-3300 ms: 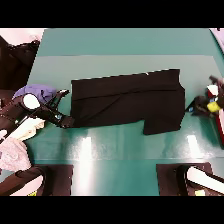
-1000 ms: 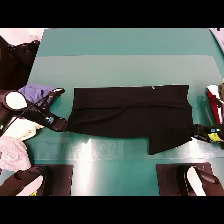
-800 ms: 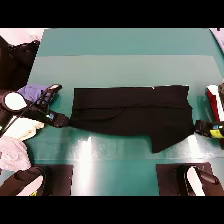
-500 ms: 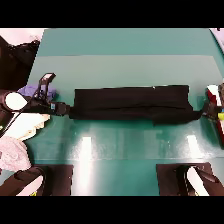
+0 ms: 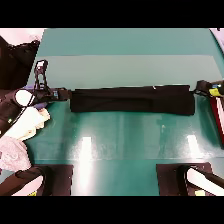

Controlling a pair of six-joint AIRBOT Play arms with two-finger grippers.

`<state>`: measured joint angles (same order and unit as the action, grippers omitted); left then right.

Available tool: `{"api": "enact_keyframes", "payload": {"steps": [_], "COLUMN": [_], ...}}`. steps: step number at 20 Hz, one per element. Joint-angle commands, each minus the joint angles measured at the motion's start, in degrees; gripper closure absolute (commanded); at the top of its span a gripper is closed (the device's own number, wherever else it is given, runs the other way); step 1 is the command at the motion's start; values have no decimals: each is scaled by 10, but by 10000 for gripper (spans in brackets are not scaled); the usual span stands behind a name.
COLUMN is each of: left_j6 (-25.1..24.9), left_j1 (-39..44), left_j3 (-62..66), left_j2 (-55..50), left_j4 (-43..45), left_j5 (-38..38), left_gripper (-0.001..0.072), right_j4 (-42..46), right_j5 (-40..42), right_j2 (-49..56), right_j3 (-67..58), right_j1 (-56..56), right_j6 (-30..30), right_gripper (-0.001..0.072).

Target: Fold the shirts.

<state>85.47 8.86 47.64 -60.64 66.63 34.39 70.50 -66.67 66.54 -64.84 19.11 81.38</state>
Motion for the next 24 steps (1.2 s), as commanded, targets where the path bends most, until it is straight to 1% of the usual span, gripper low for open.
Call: {"api": "enact_keyframes", "payload": {"steps": [1,4,6,7,8,9,10,13,14,15,16,17,18,19,21,22,24], "left_j6": [1,2,33,49,73,87,87,83,65,46,30,14,4,5,4,4,5], "left_j1": [0,0,-2,-5,-8,-12,-19,-28,-28,-28,-28,-28,-28,-28,-28,-28,-28], "left_j3": [23,53,64,69,72,76,83,114,122,127,128,128,128,128,128,128,128], "left_j2": [-44,-88,-116,-125,-132,-134,-134,-133,-133,-133,-133,-133,-133,-133,-133,-133,-133], "left_j4": [-7,-7,-6,-7,-3,-4,-1,4,2,-4,-12,-12,-13,-14,-15,-15,-16], "left_j5": [-61,-63,-64,-64,-63,-57,-47,33,67,94,116,134,150,165,189,196,203], "left_gripper": [686,685,684,614,377,263,278,281,281,283,437,690,678,678,677,677,678], "right_j4": [0,0,-4,-8,-17,-30,-47,-77,-80,-79,-80,-80,-81,-84,-139,-161,-165], "right_j5": [52,63,60,52,38,17,-12,-110,-141,-166,-189,-203,-210,-210,-214,-217,-216], "right_j2": [75,126,158,173,188,201,210,226,231,238,249,261,276,289,316,328,349], "right_j3": [-39,-74,-99,-115,-134,-155,-176,-221,-223,-222,-222,-222,-222,-222,-222,-222,-222], "right_j1": [-33,-47,-52,-52,-49,-41,-31,21,45,64,87,105,121,133,149,151,150], "right_j6": [-3,-3,-3,-3,-3,-5,-16,-73,-86,-91,-91,-91,-91,-93,-122,-139,-147], "right_gripper": [693,690,683,554,316,220,199,195,168,36,-5,-5,-5,-4,1,16,16]}}
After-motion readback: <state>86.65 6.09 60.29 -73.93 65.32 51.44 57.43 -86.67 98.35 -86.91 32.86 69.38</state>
